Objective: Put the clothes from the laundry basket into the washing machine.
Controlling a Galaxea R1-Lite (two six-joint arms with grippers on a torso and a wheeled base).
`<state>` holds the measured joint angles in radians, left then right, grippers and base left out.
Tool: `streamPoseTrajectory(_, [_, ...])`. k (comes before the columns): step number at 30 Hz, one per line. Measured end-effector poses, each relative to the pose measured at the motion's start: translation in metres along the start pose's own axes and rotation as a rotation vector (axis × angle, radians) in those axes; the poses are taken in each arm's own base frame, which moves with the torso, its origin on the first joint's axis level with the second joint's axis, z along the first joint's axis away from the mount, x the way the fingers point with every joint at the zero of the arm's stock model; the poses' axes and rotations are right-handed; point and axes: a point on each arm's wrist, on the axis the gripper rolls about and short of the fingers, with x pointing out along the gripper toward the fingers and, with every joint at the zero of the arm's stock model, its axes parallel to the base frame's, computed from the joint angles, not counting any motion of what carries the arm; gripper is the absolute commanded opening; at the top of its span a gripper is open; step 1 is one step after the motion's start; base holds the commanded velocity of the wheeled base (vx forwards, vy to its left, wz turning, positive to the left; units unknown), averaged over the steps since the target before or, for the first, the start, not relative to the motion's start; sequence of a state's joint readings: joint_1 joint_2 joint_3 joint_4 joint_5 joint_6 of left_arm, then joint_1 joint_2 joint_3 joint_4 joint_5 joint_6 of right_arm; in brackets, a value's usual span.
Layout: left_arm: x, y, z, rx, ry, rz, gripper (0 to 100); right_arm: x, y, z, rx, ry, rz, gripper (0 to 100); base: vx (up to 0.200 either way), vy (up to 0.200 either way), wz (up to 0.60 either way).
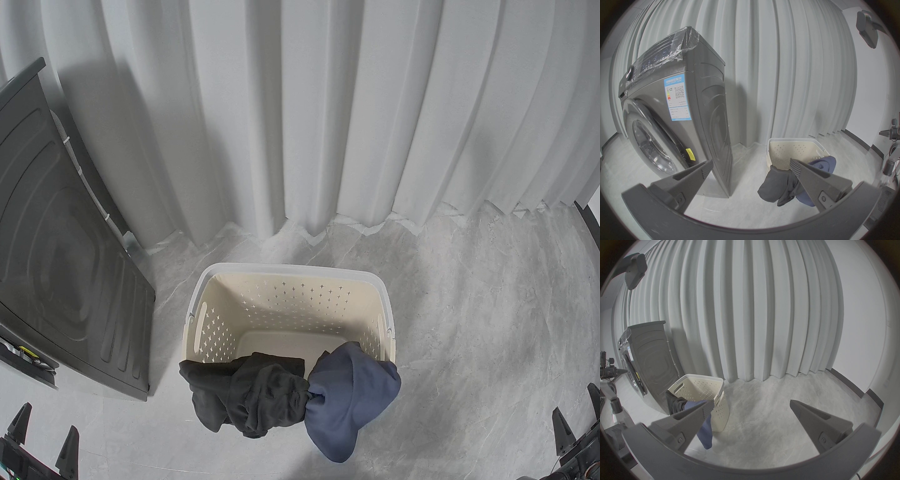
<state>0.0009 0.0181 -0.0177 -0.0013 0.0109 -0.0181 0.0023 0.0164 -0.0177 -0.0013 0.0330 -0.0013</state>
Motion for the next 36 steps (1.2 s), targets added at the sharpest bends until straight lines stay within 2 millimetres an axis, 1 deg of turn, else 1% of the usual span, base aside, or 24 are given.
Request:
streamPoseTrajectory(5, [0.0000, 0.0000, 0.0000, -0.001, 0.000, 0.001, 100, 0.0000, 0.0000, 0.0001, 0.000, -0.001, 0.001, 100, 0.000, 0.000, 0.00])
streamPoseTrajectory(11, [0.0000, 0.0000, 0.0000, -0.001, 0.000, 0.000, 100, 0.0000, 0.0000, 0.0000, 0.000, 0.000, 0.000, 100, 0.200, 0.000, 0.00])
streamPoseTrajectory(20, [0.0000, 0.0000, 0.0000, 0.001, 0.000, -0.002, 100, 0.0000, 0.0000, 0.0001, 0.000, -0.001, 0.001, 100, 0.000, 0.000, 0.00])
streamPoseTrajectory(23, [0.0000, 0.0000, 0.0000, 0.000, 0.000, -0.002, 100, 0.0000, 0.0000, 0.0001, 0.000, -0.001, 0.000, 100, 0.200, 0.000, 0.00])
streamPoseTrajectory(29, [0.0000, -0.0001, 0.0000, 0.001, 0.000, -0.001, 100, 0.0000, 0.0000, 0.0000, 0.000, 0.000, 0.000, 100, 0.000, 0.000, 0.00])
streamPoseTrajectory(35, [0.0000, 0.0000, 0.0000, 0.002, 0.000, -0.002, 100, 0.0000, 0.0000, 0.0000, 0.000, 0.000, 0.001, 100, 0.200, 0.000, 0.00])
streamPoseTrajectory(36, [0.0000, -0.0001, 0.0000, 0.002, 0.000, -0.002, 100, 0.0000, 0.0000, 0.0001, 0.000, -0.001, 0.001, 100, 0.000, 0.000, 0.00])
